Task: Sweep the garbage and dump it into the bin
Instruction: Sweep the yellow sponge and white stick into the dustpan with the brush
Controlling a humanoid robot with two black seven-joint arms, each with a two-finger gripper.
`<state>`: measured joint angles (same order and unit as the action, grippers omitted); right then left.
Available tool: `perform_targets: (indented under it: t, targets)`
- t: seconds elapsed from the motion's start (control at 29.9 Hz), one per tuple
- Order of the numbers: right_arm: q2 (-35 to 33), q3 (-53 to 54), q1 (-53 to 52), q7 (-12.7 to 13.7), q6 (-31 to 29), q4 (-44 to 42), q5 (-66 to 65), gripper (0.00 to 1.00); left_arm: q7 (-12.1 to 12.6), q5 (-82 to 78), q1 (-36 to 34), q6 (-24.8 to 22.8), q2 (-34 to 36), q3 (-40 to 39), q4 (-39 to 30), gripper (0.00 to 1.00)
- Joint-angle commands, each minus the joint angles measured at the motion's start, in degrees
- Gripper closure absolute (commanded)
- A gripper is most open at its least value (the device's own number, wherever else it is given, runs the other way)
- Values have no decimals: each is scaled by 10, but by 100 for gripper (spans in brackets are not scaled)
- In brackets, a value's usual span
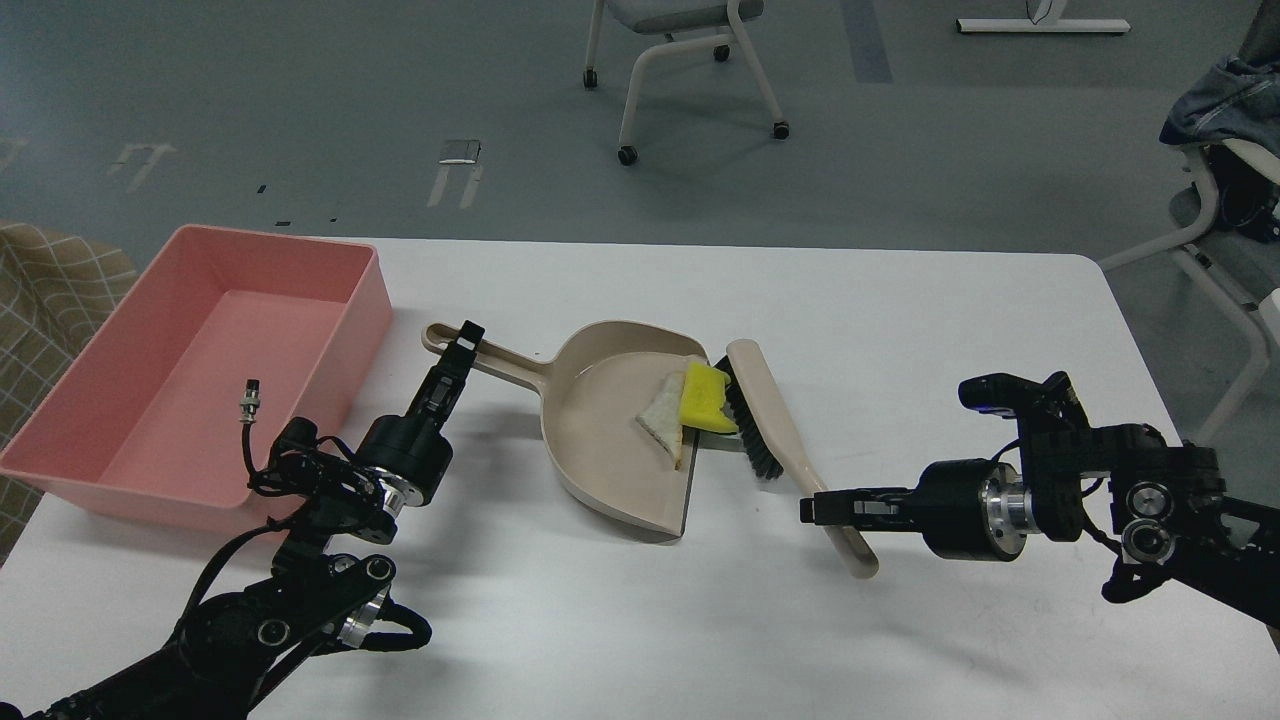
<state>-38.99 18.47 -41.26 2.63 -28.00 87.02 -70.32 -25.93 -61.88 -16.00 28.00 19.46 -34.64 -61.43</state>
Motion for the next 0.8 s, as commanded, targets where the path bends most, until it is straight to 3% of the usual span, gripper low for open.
perform_targets:
  t: [0.0,0.77]
  targets:
    - [22,0,-7,-3,0,-4,6,100,0,-1,0,0,-1,0,-1,100]
    - [66,36,-19,-3,0,-3,20,100,0,1,1,0,-1,-1,-1,100]
